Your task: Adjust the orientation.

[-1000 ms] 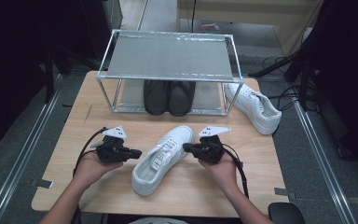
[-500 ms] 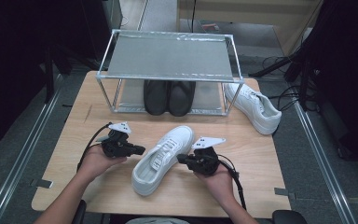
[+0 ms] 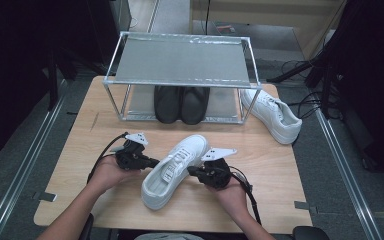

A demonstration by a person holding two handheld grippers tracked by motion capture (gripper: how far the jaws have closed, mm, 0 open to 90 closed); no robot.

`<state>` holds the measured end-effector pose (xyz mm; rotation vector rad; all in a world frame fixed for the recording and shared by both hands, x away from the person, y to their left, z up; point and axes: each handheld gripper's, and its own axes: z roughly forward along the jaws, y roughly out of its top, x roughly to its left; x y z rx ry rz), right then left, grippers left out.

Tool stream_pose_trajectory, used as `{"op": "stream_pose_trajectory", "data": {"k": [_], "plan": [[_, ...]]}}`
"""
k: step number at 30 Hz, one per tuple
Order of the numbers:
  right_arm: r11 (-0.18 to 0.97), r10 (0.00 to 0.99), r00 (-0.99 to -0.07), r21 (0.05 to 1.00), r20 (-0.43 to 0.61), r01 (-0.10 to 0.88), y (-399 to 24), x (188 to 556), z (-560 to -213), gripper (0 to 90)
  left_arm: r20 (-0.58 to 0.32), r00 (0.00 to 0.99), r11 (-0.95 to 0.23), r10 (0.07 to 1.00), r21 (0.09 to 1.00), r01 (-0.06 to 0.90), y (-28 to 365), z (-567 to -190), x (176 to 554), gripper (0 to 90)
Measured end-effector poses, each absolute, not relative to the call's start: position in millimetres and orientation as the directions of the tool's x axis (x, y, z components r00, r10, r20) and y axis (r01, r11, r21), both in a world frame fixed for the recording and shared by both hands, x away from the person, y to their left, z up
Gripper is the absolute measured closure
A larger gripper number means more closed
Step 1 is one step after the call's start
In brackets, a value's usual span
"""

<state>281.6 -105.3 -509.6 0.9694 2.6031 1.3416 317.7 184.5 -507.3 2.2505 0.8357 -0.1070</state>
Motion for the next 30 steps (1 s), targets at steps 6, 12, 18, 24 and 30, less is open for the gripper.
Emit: {"op": "stream_pose_trajectory", "data": {"k": [6,12,18,24,30], "plan": [[0.434,0.549,-0.807,0.751,0.218,0.498,-103,285,-510,90.0,-0.306,0.779,-0.521,0.547,0.604,0.603,184,-507,315,90.0],[0.431,0.551,-0.806,0.754,0.215,0.496,-102,292,-510,90.0,-0.303,0.776,-0.516,0.554,0.607,0.605,184,-508,310,90.0],[0.429,0.544,-0.809,0.755,0.222,0.496,-100,298,-511,90.0,-0.308,0.761,-0.501,0.571,0.603,0.621,187,-508,305,90.0],[0.438,0.539,-0.816,0.757,0.21,0.485,-96,304,-511,89.9,-0.307,0.748,-0.486,0.589,0.604,0.631,187,-508,301,90.0],[0.445,0.538,-0.817,0.753,0.208,0.485,-94,313,-510,89.7,-0.322,0.735,-0.469,0.597,0.604,0.645,185,-509,298,90.0]]}}
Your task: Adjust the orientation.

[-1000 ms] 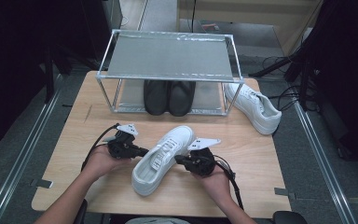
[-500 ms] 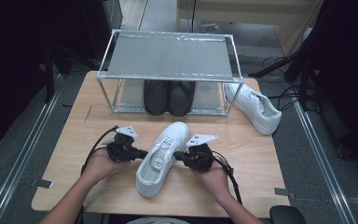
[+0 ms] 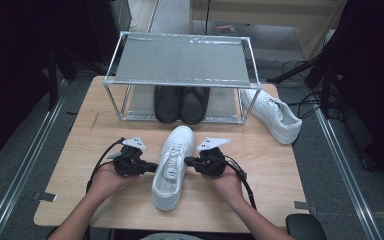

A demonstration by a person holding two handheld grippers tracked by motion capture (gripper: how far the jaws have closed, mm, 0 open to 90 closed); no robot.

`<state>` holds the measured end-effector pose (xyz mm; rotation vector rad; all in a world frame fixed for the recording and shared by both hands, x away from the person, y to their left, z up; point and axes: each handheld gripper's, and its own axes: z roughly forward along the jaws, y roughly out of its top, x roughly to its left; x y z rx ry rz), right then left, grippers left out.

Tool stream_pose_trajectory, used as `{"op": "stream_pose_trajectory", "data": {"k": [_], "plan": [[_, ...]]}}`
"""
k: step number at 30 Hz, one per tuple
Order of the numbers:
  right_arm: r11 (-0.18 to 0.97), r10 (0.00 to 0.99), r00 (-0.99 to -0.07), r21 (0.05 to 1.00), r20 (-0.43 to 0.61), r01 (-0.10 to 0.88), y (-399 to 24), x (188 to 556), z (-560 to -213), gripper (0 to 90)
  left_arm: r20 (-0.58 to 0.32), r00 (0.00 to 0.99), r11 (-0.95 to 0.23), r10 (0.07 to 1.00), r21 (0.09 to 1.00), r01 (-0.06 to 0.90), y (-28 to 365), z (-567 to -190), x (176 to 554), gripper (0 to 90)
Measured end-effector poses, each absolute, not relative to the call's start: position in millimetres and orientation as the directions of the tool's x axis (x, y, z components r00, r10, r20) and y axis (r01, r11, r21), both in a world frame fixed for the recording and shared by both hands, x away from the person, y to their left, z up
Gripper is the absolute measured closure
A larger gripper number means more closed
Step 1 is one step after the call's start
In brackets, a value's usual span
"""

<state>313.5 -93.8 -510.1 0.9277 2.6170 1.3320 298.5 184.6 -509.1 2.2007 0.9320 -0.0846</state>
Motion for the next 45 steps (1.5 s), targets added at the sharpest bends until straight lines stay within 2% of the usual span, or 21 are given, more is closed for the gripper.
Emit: {"op": "stream_pose_trajectory", "data": {"k": [8,13,19,22,26,32,45], "plan": [[0.459,0.544,-0.817,0.747,0.191,0.48,-93,329,-508,90.0,-0.343,0.726,-0.447,0.596,0.609,0.655,177,-512,298,89.5],[0.429,0.548,-0.802,0.743,0.238,0.513,-98,334,-509,89.4,-0.332,0.73,-0.441,0.598,0.624,0.645,182,-511,299,83.4],[0.431,0.55,-0.8,0.74,0.238,0.516,-102,337,-507,80.4,-0.297,0.74,-0.434,0.603,0.657,0.617,192,-506,297,75.6],[0.427,0.547,-0.802,0.744,0.241,0.515,-105,337,-504,73.2,-0.297,0.734,-0.433,0.611,0.651,0.624,195,-507,297,68.1],[0.414,0.544,-0.797,0.742,0.262,0.526,-111,338,-503,61.3,-0.308,0.71,-0.411,0.633,0.644,0.645,199,-508,299,53.0],[0.403,0.556,-0.793,0.754,0.248,0.518,-121,339,-500,52.7,-0.287,0.701,-0.4,0.653,0.656,0.641,203,-509,301,43.5],[0.379,0.569,-0.785,0.77,0.243,0.513,-138,342,-494,50.8,-0.304,0.687,-0.39,0.66,0.644,0.659,212,-513,303,40.3]]}}
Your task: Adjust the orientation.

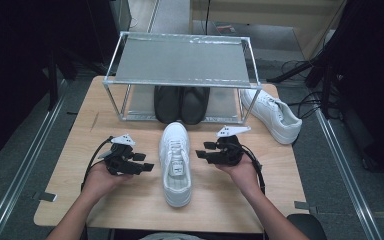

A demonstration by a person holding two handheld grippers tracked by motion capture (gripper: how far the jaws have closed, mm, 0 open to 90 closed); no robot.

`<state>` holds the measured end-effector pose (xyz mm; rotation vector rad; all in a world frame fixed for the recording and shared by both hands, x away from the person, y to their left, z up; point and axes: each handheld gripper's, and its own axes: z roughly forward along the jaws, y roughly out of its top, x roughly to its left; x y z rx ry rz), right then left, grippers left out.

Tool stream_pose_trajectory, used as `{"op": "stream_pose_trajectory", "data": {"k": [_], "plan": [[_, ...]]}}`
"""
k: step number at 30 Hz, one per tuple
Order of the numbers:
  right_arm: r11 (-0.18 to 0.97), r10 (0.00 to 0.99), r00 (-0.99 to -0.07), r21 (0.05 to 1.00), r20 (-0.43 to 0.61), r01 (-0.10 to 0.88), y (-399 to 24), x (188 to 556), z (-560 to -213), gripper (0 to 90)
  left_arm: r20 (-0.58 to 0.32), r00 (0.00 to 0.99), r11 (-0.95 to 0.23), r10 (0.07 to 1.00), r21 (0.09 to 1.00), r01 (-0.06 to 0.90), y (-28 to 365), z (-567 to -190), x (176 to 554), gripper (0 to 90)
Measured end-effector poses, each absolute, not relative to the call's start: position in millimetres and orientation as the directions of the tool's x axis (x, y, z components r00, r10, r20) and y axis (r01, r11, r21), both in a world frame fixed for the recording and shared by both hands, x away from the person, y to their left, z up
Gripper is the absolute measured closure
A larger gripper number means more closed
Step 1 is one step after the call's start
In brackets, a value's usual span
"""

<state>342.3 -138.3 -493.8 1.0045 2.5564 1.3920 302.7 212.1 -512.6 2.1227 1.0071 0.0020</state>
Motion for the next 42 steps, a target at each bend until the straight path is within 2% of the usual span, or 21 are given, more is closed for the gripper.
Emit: {"op": "stream_pose_trajectory", "data": {"k": [12,42], "plan": [[0.36,0.599,-0.769,0.783,0.224,0.508,-157,348,-486,50.2,-0.305,0.691,-0.398,0.655,0.638,0.659,211,-514,303,39.3],[0.262,0.74,-0.641,0.79,0.204,0.554,-235,369,-472,50.6,-0.293,0.719,-0.427,0.631,0.642,0.637,202,-513,309,39.3]]}}
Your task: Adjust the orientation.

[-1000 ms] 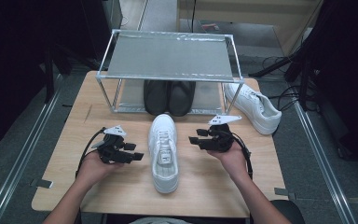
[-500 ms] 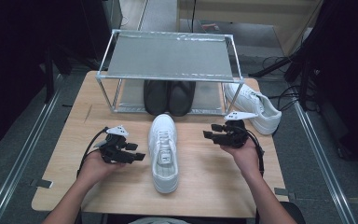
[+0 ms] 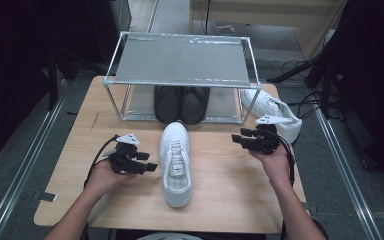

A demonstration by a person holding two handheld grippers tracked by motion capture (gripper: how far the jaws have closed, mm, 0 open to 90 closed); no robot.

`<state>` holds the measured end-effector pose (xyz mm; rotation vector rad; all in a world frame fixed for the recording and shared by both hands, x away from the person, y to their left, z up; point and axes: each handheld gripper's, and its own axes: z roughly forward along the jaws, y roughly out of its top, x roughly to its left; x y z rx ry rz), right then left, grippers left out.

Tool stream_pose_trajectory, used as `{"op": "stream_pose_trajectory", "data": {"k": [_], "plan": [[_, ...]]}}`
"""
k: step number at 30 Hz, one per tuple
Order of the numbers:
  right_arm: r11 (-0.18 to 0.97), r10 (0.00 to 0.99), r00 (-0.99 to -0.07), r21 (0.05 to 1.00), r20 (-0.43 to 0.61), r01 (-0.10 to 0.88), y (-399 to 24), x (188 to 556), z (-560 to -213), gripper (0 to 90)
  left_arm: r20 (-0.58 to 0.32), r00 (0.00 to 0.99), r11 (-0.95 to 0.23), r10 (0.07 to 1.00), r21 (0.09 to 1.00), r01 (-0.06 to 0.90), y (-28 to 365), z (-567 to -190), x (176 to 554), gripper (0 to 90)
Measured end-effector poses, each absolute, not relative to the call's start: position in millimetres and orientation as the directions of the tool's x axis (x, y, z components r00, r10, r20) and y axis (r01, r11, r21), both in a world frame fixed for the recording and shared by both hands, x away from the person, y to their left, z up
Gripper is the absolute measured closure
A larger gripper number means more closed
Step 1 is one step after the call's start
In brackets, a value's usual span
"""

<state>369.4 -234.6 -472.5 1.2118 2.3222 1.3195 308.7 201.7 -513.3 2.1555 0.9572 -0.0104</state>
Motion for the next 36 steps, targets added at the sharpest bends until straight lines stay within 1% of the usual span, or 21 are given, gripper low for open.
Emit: {"op": "stream_pose_trajectory", "data": {"k": [5,7,9,15,20,25,28,36], "plan": [[0.242,0.761,-0.616,0.792,0.204,0.561,-246,378,-473,51.8,-0.293,0.722,-0.424,0.627,0.649,0.632,201,-513,309,39.4],[0.227,0.767,-0.602,0.786,0.22,0.576,-249,382,-475,52.0,-0.295,0.722,-0.421,0.626,0.652,0.631,201,-513,309,39.4],[0.242,0.78,-0.589,0.768,0.21,0.593,-252,387,-475,52.1,-0.299,0.722,-0.423,0.625,0.648,0.634,201,-513,309,39.4],[0.228,0.799,-0.567,0.771,0.202,0.595,-259,397,-476,53.0,-0.297,0.726,-0.425,0.621,0.65,0.63,201,-513,309,39.4],[0.191,0.813,-0.539,0.774,0.22,0.604,-267,403,-477,54.4,-0.295,0.726,-0.427,0.621,0.65,0.629,201,-513,308,39.3],[0.193,0.823,-0.528,0.77,0.211,0.608,-273,414,-473,54.5,-0.292,0.724,-0.431,0.625,0.645,0.631,202,-513,309,39.3],[0.218,0.835,-0.52,0.762,0.177,0.61,-276,421,-474,54.6,-0.294,0.722,-0.428,0.626,0.645,0.633,202,-513,309,39.3],[0.206,0.848,-0.496,0.746,0.188,0.634,-282,438,-476,54.8,-0.291,0.726,-0.431,0.623,0.647,0.629,201,-514,309,39.3]]}}
